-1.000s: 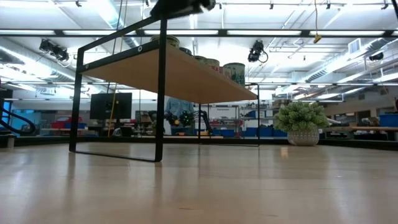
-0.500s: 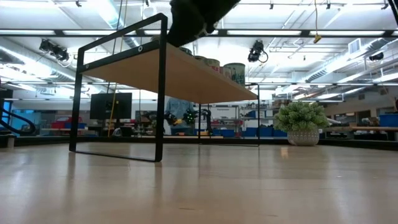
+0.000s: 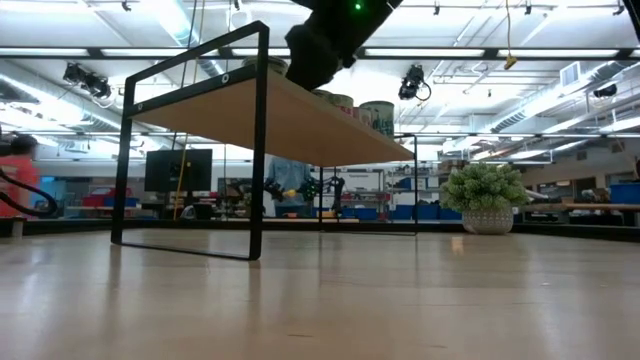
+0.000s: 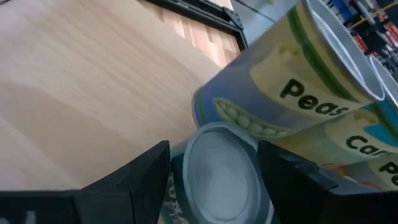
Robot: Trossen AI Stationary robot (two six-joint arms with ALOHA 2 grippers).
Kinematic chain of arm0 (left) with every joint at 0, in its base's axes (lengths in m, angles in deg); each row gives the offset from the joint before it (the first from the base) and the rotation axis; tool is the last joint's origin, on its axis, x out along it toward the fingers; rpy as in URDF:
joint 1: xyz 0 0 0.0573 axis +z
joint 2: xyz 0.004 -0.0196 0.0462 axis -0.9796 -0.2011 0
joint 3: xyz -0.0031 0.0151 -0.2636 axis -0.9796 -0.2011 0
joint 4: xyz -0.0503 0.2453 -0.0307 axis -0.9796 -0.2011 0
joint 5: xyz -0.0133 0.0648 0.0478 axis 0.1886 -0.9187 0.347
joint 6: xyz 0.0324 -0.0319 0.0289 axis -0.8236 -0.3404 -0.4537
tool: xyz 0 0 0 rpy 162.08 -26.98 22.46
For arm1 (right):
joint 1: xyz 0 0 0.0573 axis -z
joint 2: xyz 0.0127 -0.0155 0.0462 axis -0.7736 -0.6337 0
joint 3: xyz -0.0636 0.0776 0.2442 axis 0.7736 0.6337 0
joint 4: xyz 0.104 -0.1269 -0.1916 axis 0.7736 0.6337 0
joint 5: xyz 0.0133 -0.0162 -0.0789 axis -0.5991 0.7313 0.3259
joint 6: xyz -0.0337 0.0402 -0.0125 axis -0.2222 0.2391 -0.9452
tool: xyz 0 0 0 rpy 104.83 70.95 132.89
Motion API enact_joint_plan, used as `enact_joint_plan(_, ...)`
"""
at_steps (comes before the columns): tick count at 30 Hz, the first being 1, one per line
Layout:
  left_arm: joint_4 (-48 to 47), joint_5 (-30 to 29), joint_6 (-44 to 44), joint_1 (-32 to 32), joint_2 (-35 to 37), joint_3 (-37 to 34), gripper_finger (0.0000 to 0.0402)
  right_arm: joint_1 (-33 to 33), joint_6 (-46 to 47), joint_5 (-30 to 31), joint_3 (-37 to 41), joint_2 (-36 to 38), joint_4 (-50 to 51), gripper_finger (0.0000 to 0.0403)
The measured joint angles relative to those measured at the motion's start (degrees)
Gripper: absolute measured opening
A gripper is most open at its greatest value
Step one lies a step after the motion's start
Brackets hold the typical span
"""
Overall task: Pick and place cans onto a shelf
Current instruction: Put the canned tuna on the shelf, then return to Home Position
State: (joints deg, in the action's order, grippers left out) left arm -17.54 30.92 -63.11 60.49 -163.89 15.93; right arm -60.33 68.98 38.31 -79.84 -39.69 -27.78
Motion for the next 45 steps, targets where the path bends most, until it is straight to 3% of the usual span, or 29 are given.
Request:
enact_joint_plan(10,0.04,1.49,-0.05,-0.05,0.13,0.00,0.0293,-0.70,0.98,-0.01,-0.04,2.62,-0.22,0.0243)
enact_joint_plan(14,2.71,1.02,-2.92,-2.28,1.34,-0.70,0.0293,-1.81,6.92,-1.57,-0.52,7.21,-0.14,0.0238)
enact_joint_plan(25,19.34,-1.80,1.31,-5.51,17.74,-19.25,0.0268,-3.07,14.64,-5.40,9.35,20.76,-1.03,0.0195)
enact_joint_plan(45,37.11,-5.65,6.63,-5.27,43.20,-44.09,0.0141,-4.10,26.30,-6.65,26.55,41.27,-4.15,0.0124)
